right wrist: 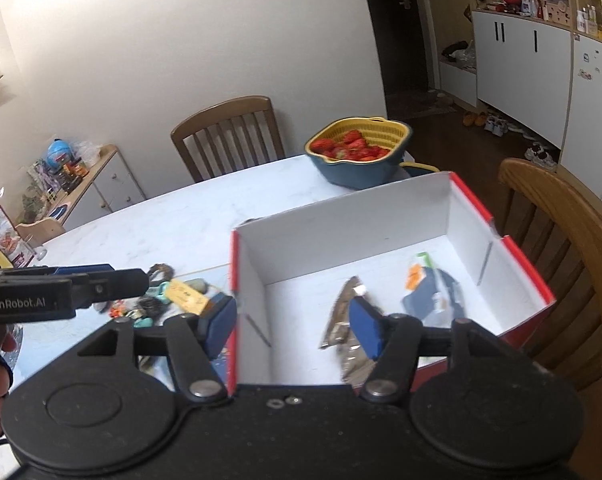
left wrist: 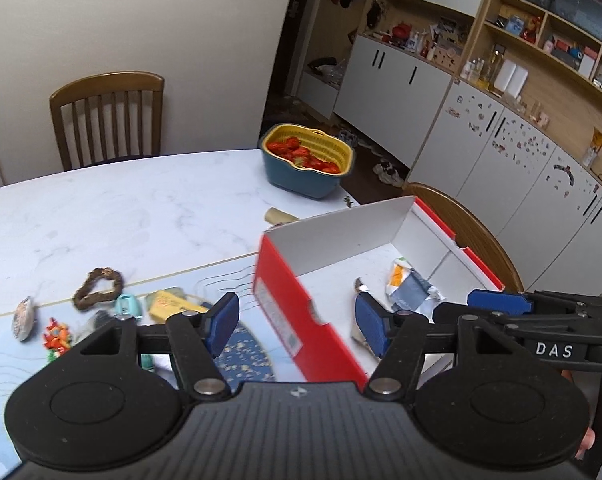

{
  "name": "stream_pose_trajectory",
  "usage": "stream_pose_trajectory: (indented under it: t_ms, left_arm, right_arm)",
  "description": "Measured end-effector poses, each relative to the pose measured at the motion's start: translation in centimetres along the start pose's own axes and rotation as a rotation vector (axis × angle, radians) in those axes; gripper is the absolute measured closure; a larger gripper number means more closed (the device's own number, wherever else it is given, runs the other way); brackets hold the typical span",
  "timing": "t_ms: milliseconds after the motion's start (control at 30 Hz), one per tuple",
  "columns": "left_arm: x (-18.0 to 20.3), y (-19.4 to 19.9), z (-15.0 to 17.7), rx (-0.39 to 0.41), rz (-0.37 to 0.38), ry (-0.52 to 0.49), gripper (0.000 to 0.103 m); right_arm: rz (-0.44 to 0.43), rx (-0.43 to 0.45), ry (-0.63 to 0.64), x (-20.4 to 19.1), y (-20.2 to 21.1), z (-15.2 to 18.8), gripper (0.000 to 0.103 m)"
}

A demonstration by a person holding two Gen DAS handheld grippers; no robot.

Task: Organize objects
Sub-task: 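Withdraw both grippers from the box back to the pile, then grasp the cartoon face keychain with the left gripper while the right grasps the green plush pouch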

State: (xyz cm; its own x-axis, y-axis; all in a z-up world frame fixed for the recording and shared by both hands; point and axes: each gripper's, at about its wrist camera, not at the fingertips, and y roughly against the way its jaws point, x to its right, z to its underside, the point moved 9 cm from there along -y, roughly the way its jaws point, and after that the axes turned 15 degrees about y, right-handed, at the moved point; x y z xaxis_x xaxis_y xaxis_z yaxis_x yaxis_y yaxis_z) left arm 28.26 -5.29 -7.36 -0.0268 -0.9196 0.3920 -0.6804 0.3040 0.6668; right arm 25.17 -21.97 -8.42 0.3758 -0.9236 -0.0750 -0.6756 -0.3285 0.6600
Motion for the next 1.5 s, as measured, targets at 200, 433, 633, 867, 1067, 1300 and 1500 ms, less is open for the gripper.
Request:
stream_pose_trajectory:
  t_ms: [200, 433, 633, 867, 1067, 1300, 1500]
  left_arm:
    - [-2.9, 1.5, -0.2, 0.021, -0.005, 0.003, 0.028]
    - [-6.3, 2.9, -0.5, 0.05, -0.02, 0.012, 0.024]
    - [-9.7, 3.7, -0.7, 0.057, -0.037, 0.039, 0.019]
    - [-14.4, 4.3, -1.0, 0.078, -0.076, 0.055, 0.009]
    - [-17.9, 4.3, -0.7, 0.085, -0.085, 0.057, 0.0]
    - [-22.4, 3.0, -0.5, 0.081, -0.135, 0.115, 0.0]
    - [-26.3, 1.2, -0.4, 0.062, -0.187, 0.14, 0.0]
  right_arm:
    - [-0.018, 0.007, 0.014, -3.3, -0.5, -0.4, 0.033]
    - [-0.043, 0.026, 0.05, -7.2, -1.1, -0.8, 0.019]
    - [-0.061, 0.037, 0.092, -10.5, -1.9, -1.3, 0.009]
    - [-0.07, 0.016, 0.133, -13.8, -3.5, -1.2, 0.009]
    - [-0.074, -0.014, 0.16, -16.0, -5.2, -0.7, 0.009]
    - [-0.074, -0.049, 0.187, -17.8, -7.5, 0.2, 0.009]
    - [-0.073, -0.082, 0.215, -19.1, -9.5, 1.1, 0.009]
